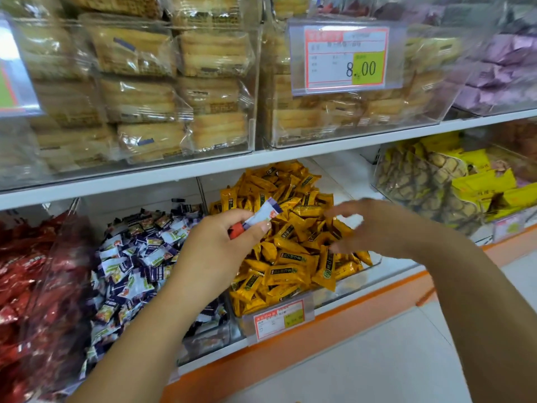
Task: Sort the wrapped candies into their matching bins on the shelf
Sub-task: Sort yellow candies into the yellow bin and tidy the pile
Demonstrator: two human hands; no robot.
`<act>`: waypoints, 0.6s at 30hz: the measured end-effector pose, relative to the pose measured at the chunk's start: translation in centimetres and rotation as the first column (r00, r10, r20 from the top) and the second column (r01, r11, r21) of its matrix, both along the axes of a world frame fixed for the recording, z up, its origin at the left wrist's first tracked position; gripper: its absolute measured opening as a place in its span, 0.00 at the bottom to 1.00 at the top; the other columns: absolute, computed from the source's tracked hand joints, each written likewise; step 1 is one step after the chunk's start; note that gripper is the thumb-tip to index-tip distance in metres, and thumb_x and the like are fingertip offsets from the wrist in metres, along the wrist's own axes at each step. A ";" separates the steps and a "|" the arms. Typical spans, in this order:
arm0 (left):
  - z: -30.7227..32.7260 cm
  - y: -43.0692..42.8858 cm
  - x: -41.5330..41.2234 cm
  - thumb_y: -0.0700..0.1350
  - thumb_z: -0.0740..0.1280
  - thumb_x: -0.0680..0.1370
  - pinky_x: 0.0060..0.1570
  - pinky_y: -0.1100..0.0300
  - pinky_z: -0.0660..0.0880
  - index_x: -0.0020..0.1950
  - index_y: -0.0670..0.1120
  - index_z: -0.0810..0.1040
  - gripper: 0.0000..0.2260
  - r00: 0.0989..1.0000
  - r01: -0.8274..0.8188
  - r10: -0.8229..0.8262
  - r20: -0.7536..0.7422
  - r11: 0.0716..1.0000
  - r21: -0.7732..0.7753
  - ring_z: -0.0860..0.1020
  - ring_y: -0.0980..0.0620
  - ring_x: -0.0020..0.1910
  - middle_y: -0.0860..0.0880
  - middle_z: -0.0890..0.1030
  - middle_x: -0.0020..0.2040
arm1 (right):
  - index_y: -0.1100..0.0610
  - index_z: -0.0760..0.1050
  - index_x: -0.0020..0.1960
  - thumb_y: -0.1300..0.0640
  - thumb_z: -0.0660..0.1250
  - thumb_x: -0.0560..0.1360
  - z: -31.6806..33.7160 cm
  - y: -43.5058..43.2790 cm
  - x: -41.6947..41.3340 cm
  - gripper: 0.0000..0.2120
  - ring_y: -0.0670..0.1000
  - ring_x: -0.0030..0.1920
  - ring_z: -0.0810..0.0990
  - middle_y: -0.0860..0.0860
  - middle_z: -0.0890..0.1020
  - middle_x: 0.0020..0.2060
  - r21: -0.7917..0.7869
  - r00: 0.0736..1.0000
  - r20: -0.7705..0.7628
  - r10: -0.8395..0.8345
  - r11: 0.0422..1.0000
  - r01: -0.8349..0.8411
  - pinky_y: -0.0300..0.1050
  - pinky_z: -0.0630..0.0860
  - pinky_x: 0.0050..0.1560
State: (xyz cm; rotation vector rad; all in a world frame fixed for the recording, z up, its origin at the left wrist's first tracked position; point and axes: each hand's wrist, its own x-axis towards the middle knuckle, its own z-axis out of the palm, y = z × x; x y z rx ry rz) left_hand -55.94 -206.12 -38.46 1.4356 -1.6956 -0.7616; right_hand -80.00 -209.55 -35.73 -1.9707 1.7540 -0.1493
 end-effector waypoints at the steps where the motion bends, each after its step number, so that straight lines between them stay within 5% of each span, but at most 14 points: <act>1: -0.1 -0.1 0.2 0.56 0.65 0.76 0.24 0.66 0.61 0.45 0.54 0.81 0.08 1.000 -0.019 0.019 0.023 1.000 -0.007 0.65 0.57 0.24 0.41 0.73 0.32 | 0.39 0.67 0.69 0.44 0.75 0.67 -0.4 0.1 -0.4 0.33 0.45 0.52 0.76 0.46 0.73 0.60 0.057 0.996 -0.090 0.030 0.998 -0.025 0.36 0.71 0.45; 4: -0.3 -0.3 1.0 0.56 0.64 0.76 0.25 0.66 0.62 0.47 0.56 0.80 0.08 0.993 -0.083 0.084 0.084 0.996 -0.014 0.68 0.56 0.25 0.48 0.73 0.29 | 0.39 0.56 0.75 0.39 0.74 0.65 -3.4 0.1 0.3 0.44 0.53 0.65 0.68 0.51 0.69 0.66 0.060 0.966 -0.229 0.116 0.993 -0.105 0.44 0.69 0.60; 7: -0.4 -0.4 1.4 0.58 0.63 0.76 0.30 0.60 0.65 0.49 0.57 0.79 0.08 0.986 -0.117 0.115 0.122 0.993 0.008 0.71 0.54 0.27 0.45 0.78 0.35 | 0.40 0.55 0.75 0.43 0.71 0.70 -6.5 -0.7 1.5 0.39 0.57 0.62 0.67 0.52 0.69 0.67 -0.143 0.946 -0.306 0.107 0.977 -0.156 0.45 0.67 0.58; 12: -0.7 -0.5 1.4 0.58 0.64 0.76 0.24 0.65 0.61 0.46 0.57 0.79 0.07 0.990 -0.096 0.091 0.107 0.994 0.049 0.66 0.58 0.24 0.45 0.74 0.32 | 0.49 0.76 0.61 0.58 0.71 0.70 -7.8 -3.2 1.8 0.19 0.55 0.52 0.78 0.52 0.80 0.51 -0.306 0.985 0.171 -0.037 0.948 0.088 0.42 0.72 0.44; 16: -0.3 -0.4 1.3 0.58 0.64 0.76 0.29 0.59 0.63 0.44 0.59 0.78 0.05 0.991 -0.093 0.086 0.106 0.993 0.068 0.67 0.57 0.24 0.42 0.77 0.36 | 0.47 0.73 0.66 0.55 0.78 0.67 -5.6 -4.5 1.4 0.30 0.50 0.53 0.79 0.51 0.79 0.58 -0.023 0.830 0.527 -0.180 0.974 0.225 0.48 0.77 0.55; 18: -0.1 -0.3 1.1 0.57 0.65 0.76 0.31 0.58 0.65 0.42 0.61 0.77 0.04 0.989 -0.108 0.100 0.107 0.992 0.071 0.70 0.55 0.28 0.44 0.78 0.37 | 0.48 0.68 0.71 0.61 0.76 0.68 -3.7 -4.0 0.6 0.35 0.51 0.56 0.79 0.51 0.76 0.61 0.148 0.775 0.598 -0.202 0.979 0.142 0.45 0.78 0.54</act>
